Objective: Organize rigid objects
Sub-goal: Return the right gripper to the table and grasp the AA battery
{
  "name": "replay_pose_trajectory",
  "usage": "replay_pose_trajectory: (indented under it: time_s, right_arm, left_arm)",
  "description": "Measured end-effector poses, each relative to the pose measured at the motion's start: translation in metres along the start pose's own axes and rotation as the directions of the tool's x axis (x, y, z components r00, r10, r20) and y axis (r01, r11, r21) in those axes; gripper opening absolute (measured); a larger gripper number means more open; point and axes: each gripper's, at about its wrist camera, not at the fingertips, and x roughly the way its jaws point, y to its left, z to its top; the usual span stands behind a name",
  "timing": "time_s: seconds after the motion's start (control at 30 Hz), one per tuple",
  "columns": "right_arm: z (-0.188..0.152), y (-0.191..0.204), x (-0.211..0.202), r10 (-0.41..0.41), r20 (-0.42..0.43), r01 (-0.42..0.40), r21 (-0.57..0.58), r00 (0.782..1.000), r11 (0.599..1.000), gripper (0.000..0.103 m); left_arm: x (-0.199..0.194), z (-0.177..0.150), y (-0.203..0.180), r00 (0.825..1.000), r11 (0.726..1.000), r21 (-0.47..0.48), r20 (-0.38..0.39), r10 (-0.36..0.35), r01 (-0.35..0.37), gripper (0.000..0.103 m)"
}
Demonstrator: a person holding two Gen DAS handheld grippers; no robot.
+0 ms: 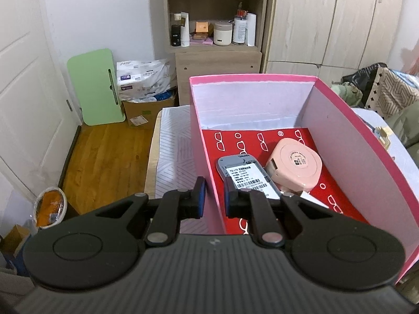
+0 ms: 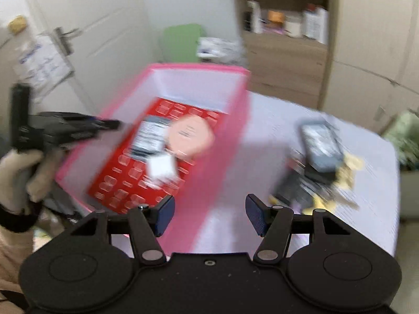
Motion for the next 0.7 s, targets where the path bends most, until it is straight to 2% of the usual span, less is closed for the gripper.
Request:
replay_pose_trajectory:
  time_s: [0.1, 0.17, 0.27, 0.33, 0.4, 0.7]
  right_arm:
    - [-0.019, -0.016, 0.009, -0.053, -0.049, 0.054, 0.024, 0.997, 0.998, 0.065]
    - [-0.027, -0.024, 0.015, -0.071, -0.068, 0.074, 0.033, 0.995, 0.997, 0.060]
    - [-0.040, -0.029, 0.027, -0.101, -0.093, 0.103, 0.012, 0.990, 0.995, 0.047]
    - [-0.044, -0.029, 0.036, -0.098, -0.114, 0.099, 0.004, 0.989, 0.995, 0.036]
    - [-0.045, -0.031, 0.044, -0.099, -0.126, 0.099, -0.004, 0.987, 0.995, 0.029]
    - [-0.042, -0.040, 0.068, -0.126, -0.152, 0.126, -0.006, 0.980, 0.992, 0.029]
  left_arm:
    - [0.001, 0.002, 0.000, 1.000, 1.000, -0.006, -0.004, 0.006, -0.006, 0.012]
    - [0.003, 0.003, -0.002, 1.000, 1.000, -0.003, -0.005, 0.016, -0.016, 0.012]
    - [0.006, 0.003, -0.006, 0.999, 0.999, 0.004, -0.006, 0.036, -0.036, 0.012]
    - [0.007, 0.003, -0.008, 0.999, 0.999, 0.007, -0.004, 0.046, -0.046, 0.012]
    - [0.009, 0.004, -0.009, 0.999, 0.999, 0.008, -0.003, 0.053, -0.053, 0.012]
    - [0.010, 0.006, -0.007, 0.999, 0.999, -0.014, -0.010, 0.046, -0.046, 0.012]
